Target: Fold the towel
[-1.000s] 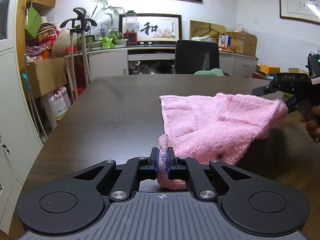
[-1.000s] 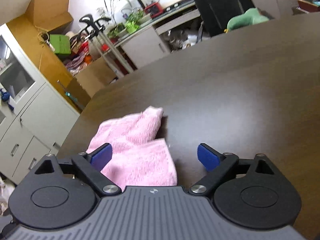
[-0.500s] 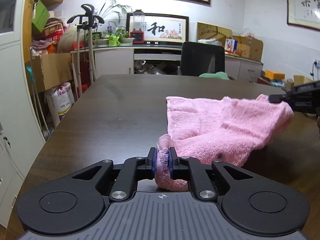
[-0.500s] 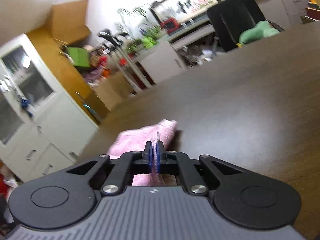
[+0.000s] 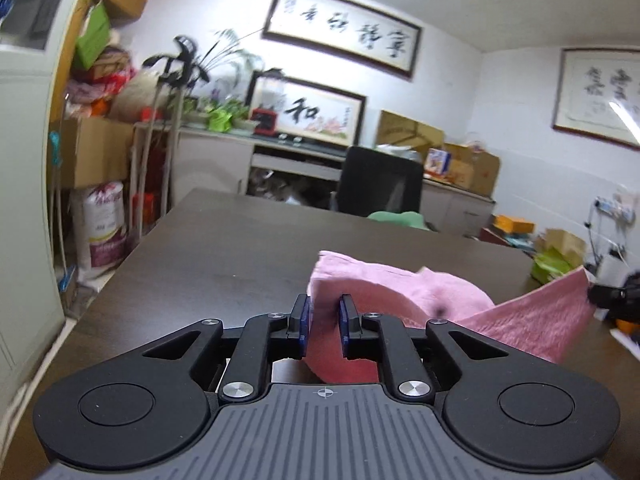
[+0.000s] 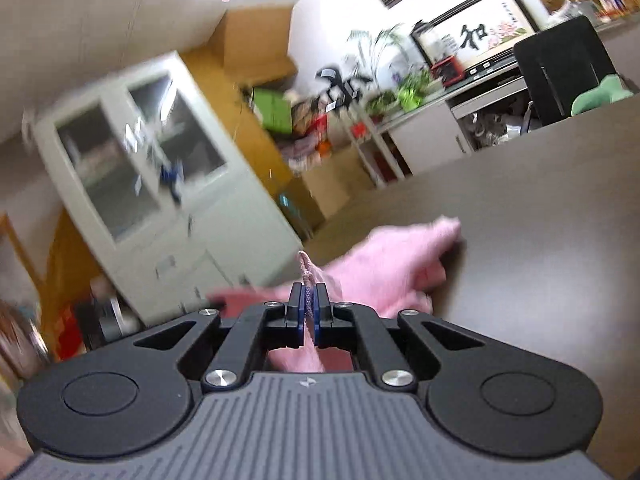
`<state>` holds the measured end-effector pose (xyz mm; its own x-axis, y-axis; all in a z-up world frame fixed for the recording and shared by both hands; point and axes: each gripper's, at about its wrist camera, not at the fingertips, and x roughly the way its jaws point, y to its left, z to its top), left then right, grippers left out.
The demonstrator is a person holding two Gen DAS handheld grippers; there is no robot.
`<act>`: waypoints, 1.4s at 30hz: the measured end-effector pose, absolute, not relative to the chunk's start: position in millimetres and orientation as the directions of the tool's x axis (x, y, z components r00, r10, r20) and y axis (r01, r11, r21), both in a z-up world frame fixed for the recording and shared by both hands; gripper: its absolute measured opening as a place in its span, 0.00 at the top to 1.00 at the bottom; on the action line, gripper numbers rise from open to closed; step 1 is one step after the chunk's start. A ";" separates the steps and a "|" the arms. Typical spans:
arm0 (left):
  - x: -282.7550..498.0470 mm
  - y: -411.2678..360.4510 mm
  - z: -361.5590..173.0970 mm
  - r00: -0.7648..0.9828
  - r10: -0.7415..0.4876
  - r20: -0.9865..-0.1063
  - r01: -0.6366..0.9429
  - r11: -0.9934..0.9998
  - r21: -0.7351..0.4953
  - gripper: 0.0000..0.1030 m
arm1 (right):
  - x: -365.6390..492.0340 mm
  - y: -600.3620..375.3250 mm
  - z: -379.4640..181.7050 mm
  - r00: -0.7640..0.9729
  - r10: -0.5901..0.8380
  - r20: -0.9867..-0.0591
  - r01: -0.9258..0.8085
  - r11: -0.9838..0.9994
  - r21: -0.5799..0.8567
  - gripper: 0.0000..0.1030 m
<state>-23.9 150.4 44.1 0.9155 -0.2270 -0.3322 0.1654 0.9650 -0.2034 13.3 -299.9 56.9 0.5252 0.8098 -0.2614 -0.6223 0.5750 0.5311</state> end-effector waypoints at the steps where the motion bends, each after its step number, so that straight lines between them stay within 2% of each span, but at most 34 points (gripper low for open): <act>1: -29.0 149.3 44.1 0.911 -0.240 -0.334 0.182 0.964 -0.196 0.86 | 4.0 -302.5 57.2 0.523 0.805 -0.279 -0.623 0.585 0.519 0.95; 4: -43.2 143.0 43.0 0.899 -0.260 -0.353 0.216 0.963 -0.159 0.86 | -17.8 -309.7 56.6 0.529 0.784 -0.325 -0.610 0.617 0.498 0.93; 7: -50.0 137.1 42.0 0.890 -0.268 -0.370 0.227 0.962 -0.151 0.86 | -29.6 -310.1 57.6 0.509 0.803 -0.309 -0.618 0.591 0.518 0.93; 13: -41.6 128.3 42.3 0.889 -0.206 -0.410 0.181 0.978 -0.100 0.86 | -24.3 -285.7 51.3 0.542 0.759 -0.360 -0.586 0.649 0.486 0.83; 16: -33.3 132.9 44.1 0.884 -0.180 -0.432 0.158 0.984 -0.088 0.81 | -17.5 -280.0 43.6 0.553 0.745 -0.374 -0.559 0.664 0.496 0.67; 18: -19.5 139.2 47.7 0.874 -0.160 -0.458 0.132 0.987 -0.091 0.76 | -15.3 -276.7 39.2 0.561 0.733 -0.385 -0.548 0.677 0.491 0.49; 22: 6.7 149.5 53.5 0.839 -0.213 -0.501 0.158 0.976 -0.150 0.68 | -8.8 -268.7 31.7 0.571 0.721 -0.394 -0.544 0.691 0.477 0.49; 28: 36.2 136.2 46.1 0.818 -0.242 -0.522 0.215 0.970 -0.112 0.51 | -1.7 -264.1 18.9 0.567 0.727 -0.386 -0.545 0.683 0.486 0.49; 32: 50.1 123.6 31.3 0.799 -0.247 -0.549 0.246 0.966 -0.077 0.49 | 0.3 -267.6 18.5 0.555 0.750 -0.359 -0.555 0.656 0.511 0.49; 34: 55.5 120.1 24.2 0.799 -0.230 -0.555 0.238 0.970 -0.060 0.46 | -0.1 -267.0 18.7 0.556 0.750 -0.358 -0.559 0.656 0.507 0.47; 36: 59.0 119.8 22.1 0.798 -0.230 -0.557 0.238 0.969 -0.059 0.43 | -0.8 -264.5 19.4 0.549 0.754 -0.360 -0.569 0.653 0.499 0.42; 40: 61.0 120.5 24.9 0.814 -0.212 -0.541 0.231 0.972 -0.035 0.28 | -1.7 -257.8 20.8 0.529 0.762 -0.373 -0.588 0.647 0.485 0.37; 42: 65.3 121.9 26.7 0.810 -0.227 -0.541 0.244 0.969 -0.041 0.28 | -2.3 -256.9 21.6 0.526 0.763 -0.376 -0.591 0.646 0.483 0.36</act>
<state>65.3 121.9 26.7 0.8099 -0.2270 -0.5409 0.2444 0.9688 -0.0406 -2.3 -256.9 21.6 0.5263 0.7626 -0.3761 -0.5913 0.6461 0.4827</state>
